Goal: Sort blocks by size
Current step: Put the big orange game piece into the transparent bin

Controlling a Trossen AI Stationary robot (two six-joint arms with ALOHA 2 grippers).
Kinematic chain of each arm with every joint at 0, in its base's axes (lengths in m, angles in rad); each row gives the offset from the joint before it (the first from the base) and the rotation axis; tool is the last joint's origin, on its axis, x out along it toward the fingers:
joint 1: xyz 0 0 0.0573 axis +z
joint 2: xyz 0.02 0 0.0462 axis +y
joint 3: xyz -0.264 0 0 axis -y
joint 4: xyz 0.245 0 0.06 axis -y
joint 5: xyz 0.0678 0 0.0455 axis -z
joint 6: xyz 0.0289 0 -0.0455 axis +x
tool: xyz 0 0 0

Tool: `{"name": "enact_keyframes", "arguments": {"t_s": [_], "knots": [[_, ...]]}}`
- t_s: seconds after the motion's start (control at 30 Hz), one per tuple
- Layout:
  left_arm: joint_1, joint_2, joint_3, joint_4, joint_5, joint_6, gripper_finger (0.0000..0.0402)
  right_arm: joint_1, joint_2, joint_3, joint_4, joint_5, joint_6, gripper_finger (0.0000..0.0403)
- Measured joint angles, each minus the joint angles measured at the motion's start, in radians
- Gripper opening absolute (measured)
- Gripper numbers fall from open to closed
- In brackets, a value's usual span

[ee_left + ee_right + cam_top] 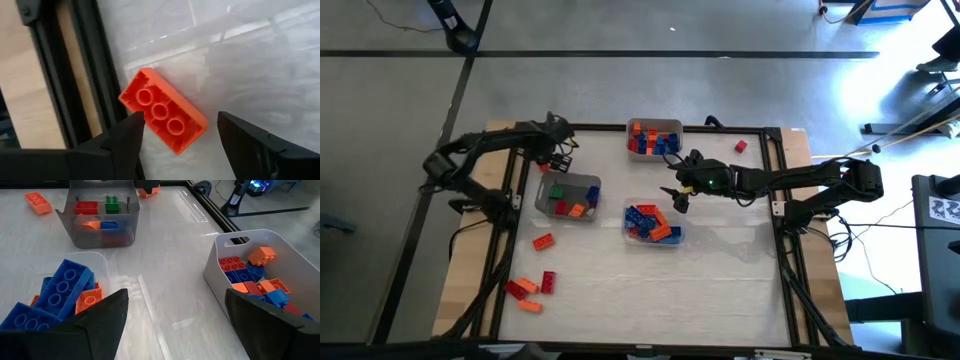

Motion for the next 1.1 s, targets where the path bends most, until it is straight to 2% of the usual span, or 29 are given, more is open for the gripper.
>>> {"name": "enact_keyframes", "arguments": {"t_s": [0.23, 0.4, 0.57, 0.77, 0.93, 1.1], "knots": [[0.019, 0.089, 0.003, 0.048, 0.048, 0.030, 0.0241, 0.000, 0.000, 0.000, -0.001, -0.001, 0.000, 0.0331], [0.006, 0.100, 0.004, 0.132, 0.056, 0.093, 0.0241, 0.000, 0.000, 0.000, -0.001, -0.001, 0.000, 0.0331], [-0.055, 0.080, 0.002, 0.276, 0.124, 0.225, 0.0241, 0.000, 0.000, 0.000, 0.001, -0.001, 0.000, 0.0331], [-0.119, 0.081, 0.007, 0.352, 0.186, 0.399, 0.0241, 0.000, 0.000, 0.000, 0.001, -0.002, 0.000, 0.0331], [-0.152, 0.073, 0.054, 0.308, 0.181, 0.359, 0.0241, 0.000, 0.000, 0.000, 0.001, -0.002, 0.000, 0.0331], [-0.134, 0.045, 0.067, 0.296, 0.134, 0.129, 0.0241, 0.000, 0.000, 0.000, 0.001, -0.002, 0.000, 0.0331]]}}
